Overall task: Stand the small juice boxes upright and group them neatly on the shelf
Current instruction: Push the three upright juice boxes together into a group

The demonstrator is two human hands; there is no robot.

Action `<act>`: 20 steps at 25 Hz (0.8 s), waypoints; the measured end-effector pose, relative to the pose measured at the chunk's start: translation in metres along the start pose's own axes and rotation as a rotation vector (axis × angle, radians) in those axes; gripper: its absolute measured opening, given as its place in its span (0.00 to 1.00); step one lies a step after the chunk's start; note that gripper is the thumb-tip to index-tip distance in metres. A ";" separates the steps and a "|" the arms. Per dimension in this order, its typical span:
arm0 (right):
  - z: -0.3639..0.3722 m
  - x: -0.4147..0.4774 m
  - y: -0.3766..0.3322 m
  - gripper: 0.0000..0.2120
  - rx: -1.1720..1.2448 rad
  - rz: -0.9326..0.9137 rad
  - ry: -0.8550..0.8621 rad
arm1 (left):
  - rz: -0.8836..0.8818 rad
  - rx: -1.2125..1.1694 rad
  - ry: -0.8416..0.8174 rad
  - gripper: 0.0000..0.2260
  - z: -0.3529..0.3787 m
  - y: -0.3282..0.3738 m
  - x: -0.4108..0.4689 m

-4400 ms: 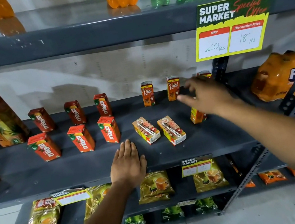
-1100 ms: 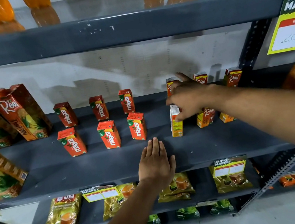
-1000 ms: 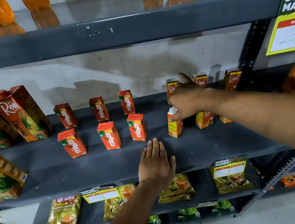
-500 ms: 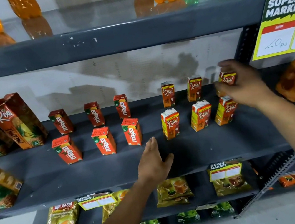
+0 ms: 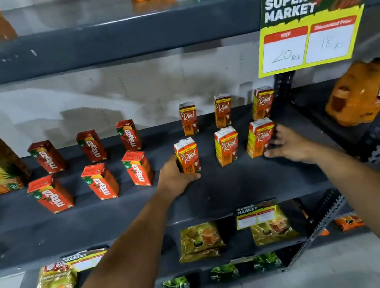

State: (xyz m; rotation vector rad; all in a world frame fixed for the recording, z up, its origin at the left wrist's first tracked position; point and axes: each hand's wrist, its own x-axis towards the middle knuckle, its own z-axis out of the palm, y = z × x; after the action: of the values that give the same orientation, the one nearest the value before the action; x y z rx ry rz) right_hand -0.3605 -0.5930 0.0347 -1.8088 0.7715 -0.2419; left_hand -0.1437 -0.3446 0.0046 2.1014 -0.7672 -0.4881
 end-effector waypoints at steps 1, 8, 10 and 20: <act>0.002 0.004 0.001 0.33 -0.054 0.000 -0.002 | -0.007 -0.002 0.005 0.32 0.001 -0.001 0.001; 0.011 0.032 -0.005 0.23 -0.355 -0.027 -0.036 | 0.016 0.003 -0.142 0.24 0.011 0.013 0.021; 0.016 0.039 -0.007 0.23 -0.405 -0.013 -0.058 | 0.036 -0.002 -0.170 0.24 0.018 0.019 0.024; 0.033 0.057 0.002 0.38 -0.437 -0.030 -0.119 | 0.033 0.042 -0.150 0.37 0.038 0.026 0.027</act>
State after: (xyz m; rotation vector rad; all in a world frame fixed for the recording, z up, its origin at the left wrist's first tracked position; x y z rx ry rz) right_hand -0.3009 -0.6022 0.0088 -2.2241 0.7530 0.0203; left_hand -0.1548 -0.3966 0.0021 2.1048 -0.9042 -0.6218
